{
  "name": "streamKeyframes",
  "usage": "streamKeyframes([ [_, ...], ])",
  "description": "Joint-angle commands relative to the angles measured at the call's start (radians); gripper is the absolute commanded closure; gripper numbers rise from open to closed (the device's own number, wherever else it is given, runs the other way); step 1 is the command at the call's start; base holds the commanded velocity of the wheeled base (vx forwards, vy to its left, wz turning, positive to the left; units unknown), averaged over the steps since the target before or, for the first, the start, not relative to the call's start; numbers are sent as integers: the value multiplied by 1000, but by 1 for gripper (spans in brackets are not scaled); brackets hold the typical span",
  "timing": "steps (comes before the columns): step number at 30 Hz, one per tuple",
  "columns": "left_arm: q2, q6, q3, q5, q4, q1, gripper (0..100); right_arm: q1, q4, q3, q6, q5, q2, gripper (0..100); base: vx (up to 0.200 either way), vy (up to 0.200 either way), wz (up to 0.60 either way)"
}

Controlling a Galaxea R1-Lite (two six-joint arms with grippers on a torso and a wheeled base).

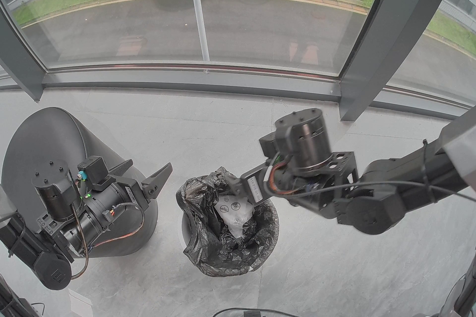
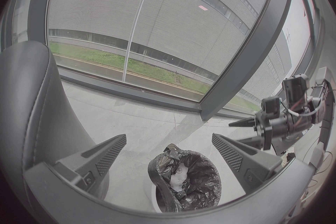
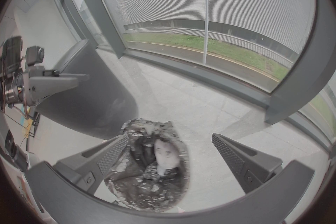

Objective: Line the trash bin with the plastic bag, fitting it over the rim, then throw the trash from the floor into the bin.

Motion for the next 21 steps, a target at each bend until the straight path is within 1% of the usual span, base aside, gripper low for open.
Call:
streamKeyframes([
  [1,-42,14,8,1,1,-11,0,-144,1,127,-53,-9,-224,0,0,0,0],
  [3,-46,37,11,4,1,-11,0,-208,11,191,-98,-36,-292,0,0,0,0],
  [5,-51,60,24,1,1,-11,0,-260,-3,282,-136,-101,-361,0,0,0,0],
  [7,-65,70,31,1,1,-17,0,-289,-9,369,-136,-136,-444,0,0,0,0],
  [8,-65,70,31,1,1,-19,0,-291,-11,377,-136,-139,-453,0,0,0,0],
  [9,-69,73,36,7,1,-34,0,-317,-11,459,-141,-150,-547,0,0,0,0],
  [14,-138,122,39,13,8,-33,0,-424,-3,668,-145,-136,-824,0,0,0,0],
  [15,-149,123,39,13,13,-33,0,-435,-2,693,-145,-136,-856,0,0,0,0],
  [17,-201,131,48,13,20,-34,0,-455,1,798,-148,-142,-1010,0,0,0,0],
  [18,-201,131,48,13,20,-34,0,-455,1,798,-148,-142,-1010,0,0,0,0],
  [19,-241,145,53,13,37,-36,0,-460,12,866,-155,-144,-1139,0,0,0,0],
  [21,-283,172,50,13,80,-37,0,-489,60,904,-164,-147,-1255,0,0,0,0],
])
